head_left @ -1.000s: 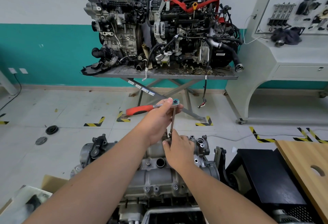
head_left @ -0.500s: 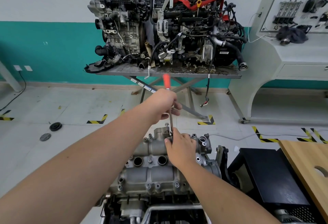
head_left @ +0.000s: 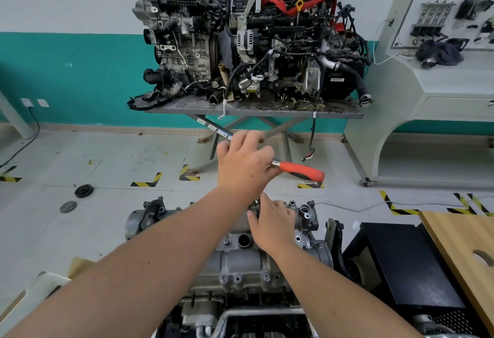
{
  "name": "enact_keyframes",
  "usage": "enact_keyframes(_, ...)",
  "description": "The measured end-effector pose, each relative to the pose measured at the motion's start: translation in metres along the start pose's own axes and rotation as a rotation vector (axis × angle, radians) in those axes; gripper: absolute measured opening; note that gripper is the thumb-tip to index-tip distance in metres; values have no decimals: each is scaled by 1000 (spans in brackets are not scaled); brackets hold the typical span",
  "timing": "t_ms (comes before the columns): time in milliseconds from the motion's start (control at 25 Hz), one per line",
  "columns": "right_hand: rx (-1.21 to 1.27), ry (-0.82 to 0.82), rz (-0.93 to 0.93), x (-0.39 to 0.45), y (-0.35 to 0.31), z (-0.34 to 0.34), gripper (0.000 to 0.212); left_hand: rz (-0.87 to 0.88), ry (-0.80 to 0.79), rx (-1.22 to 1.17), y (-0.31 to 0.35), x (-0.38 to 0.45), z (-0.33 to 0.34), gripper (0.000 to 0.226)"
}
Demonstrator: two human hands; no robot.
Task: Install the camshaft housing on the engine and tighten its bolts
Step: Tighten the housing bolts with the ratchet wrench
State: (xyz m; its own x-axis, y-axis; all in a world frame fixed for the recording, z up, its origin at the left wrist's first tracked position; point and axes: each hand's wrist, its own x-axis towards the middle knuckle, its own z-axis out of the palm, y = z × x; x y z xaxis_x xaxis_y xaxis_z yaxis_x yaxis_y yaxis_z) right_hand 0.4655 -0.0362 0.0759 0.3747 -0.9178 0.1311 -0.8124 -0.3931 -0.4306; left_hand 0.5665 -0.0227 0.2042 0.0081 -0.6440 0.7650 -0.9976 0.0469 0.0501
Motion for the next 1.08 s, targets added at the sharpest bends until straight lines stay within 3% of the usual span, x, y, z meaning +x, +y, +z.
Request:
enact_keyframes(80,9,1,5,0,0,-1,45,-117,-75,-140,1,-4,5,41)
enact_keyframes(200,-4,-6,9,0,0,-1,43,-263,-202,-558,2,-6,7,55)
enact_keyframes(400,-6,-1,4,0,0,0,48,-518,-70,-997,11,-4,10,39)
enact_keyframes(560,-10,-10,10,1,1,0,54,-981,-176,-1297,20,7,9,43)
enact_keyframes(640,2,-10,17,1,0,0,51,-1070,-269,-1401,19,10,9,50)
enact_keyframes(760,12,-11,24,2,0,-1,48,-1054,-369,-1407,14,15,7,44)
enact_keyframes(1080,10,-10,9,0,-1,-3,49,-867,-890,-1001,-10,41,-27,34)
